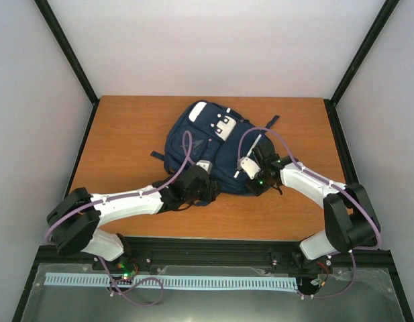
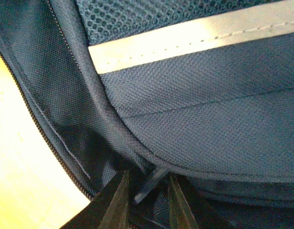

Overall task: Pack the student bag
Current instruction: Zip the student bag at the center of the board.

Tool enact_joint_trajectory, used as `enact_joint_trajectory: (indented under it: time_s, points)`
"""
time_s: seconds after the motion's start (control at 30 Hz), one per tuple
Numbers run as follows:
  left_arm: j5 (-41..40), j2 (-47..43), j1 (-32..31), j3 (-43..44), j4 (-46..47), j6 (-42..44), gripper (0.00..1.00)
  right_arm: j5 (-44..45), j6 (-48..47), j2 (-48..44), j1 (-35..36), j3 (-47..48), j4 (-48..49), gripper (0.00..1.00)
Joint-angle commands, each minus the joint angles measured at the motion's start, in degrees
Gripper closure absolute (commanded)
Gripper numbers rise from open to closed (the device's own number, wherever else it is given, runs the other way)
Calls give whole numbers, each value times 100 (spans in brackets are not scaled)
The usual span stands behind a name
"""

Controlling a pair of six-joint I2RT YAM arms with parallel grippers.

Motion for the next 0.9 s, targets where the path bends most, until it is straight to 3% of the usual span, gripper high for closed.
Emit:
enact_joint_trajectory:
  time_s: [0.0, 0.17, 0.33, 0.87]
  points:
    - [48, 119, -8, 289, 176, -65, 39, 196, 72, 86, -35, 25, 28, 76]
    - [77, 324, -10, 531, 112, -197, 38, 422, 155, -38, -159, 31, 74, 90]
    - [192, 539, -8, 781, 43, -614, 37, 331, 150, -359, -287, 41, -59, 96]
    - [769, 1538, -10, 1360, 775, -2428, 38, -308, -228, -665, -306, -80, -340, 97]
